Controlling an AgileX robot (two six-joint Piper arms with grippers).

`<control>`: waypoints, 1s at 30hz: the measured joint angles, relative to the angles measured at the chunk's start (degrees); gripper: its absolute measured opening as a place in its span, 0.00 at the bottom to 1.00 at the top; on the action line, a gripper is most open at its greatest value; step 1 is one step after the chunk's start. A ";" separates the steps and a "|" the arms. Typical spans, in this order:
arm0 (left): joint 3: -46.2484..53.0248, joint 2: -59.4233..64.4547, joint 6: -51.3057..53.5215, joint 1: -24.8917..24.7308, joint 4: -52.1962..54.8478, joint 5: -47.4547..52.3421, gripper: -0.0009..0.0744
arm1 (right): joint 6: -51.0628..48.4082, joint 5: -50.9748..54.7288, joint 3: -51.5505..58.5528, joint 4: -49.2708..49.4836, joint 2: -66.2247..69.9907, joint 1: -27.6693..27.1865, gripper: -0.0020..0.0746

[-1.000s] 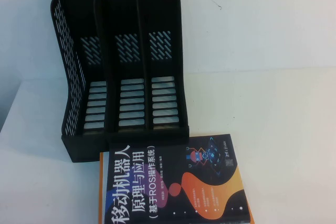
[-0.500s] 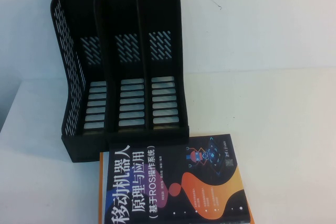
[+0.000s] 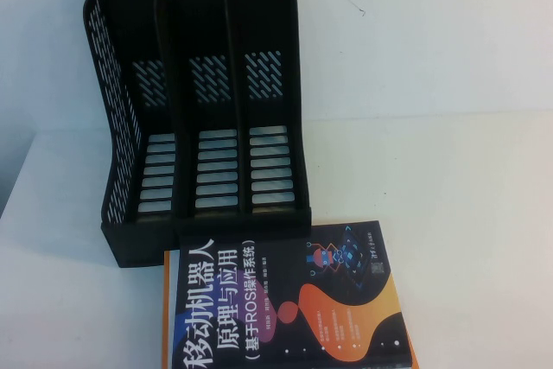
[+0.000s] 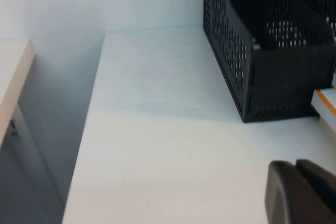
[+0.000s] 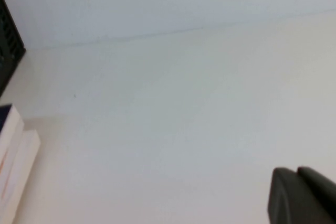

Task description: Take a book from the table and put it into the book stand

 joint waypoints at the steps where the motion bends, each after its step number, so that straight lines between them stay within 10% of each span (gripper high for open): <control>1: 0.00 0.00 0.00 0.00 0.00 -0.66 0.01 | 0.00 -1.50 0.00 0.13 0.00 0.00 0.04; 18: 0.00 0.00 0.00 0.00 -0.05 -50.79 0.01 | 0.00 -39.04 0.00 0.35 0.00 0.00 0.04; 30: 0.00 0.00 -9.44 0.00 -0.39 -58.22 0.01 | 0.65 -46.73 0.00 2.40 0.00 0.00 0.04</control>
